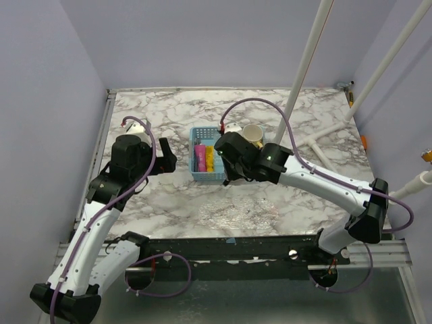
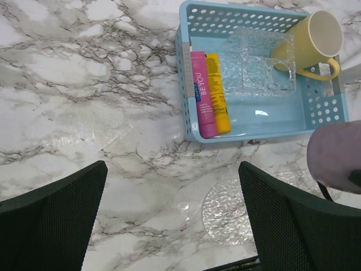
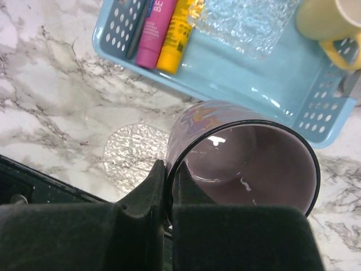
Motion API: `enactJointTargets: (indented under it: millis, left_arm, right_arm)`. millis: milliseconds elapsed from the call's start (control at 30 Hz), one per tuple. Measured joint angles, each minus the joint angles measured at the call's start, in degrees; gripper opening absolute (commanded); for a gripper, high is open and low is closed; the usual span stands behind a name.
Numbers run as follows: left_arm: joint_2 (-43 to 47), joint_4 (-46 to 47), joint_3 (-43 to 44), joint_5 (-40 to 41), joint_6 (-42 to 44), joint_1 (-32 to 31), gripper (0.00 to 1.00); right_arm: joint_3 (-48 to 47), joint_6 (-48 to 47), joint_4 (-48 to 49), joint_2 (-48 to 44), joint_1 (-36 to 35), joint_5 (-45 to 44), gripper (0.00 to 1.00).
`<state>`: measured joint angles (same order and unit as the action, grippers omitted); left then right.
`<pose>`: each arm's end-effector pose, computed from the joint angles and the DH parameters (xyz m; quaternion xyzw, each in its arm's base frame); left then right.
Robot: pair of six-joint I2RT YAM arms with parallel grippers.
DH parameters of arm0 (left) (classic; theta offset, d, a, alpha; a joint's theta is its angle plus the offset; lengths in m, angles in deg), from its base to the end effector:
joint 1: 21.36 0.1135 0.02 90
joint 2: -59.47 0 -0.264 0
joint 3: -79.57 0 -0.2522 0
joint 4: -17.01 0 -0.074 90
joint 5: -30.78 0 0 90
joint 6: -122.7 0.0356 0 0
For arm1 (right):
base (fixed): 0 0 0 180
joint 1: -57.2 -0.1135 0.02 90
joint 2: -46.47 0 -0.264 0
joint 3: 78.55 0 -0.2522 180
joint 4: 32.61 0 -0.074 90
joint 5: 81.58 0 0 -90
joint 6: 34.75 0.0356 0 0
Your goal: Prepare toiletry sets of a toothbrush and toothpaste on the tray
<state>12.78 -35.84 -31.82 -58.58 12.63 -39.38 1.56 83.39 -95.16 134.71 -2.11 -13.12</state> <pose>0.1588 -0.0512 0.3434 -0.0183 0.8699 -0.1563 0.4676 0.1779 0.2741 0.3452 -0.1885 0.9085 0.1000 0.3593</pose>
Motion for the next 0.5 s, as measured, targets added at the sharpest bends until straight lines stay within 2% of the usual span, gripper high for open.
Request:
enactJointTargets:
  millis: [300, 500]
  left_arm:
    - [1.1, 0.0, 0.0, 2.2, -0.2, 0.0, 0.98]
    - [1.4, 0.0, 0.0, 4.2, -0.5, 0.0, 0.98]
  right_arm:
    - [2.7, 7.2, -0.4, 0.3, -8.0, -3.3, 0.01]
    - [2.7, 11.7, 0.9, 4.5, -13.4, -4.8, 0.01]
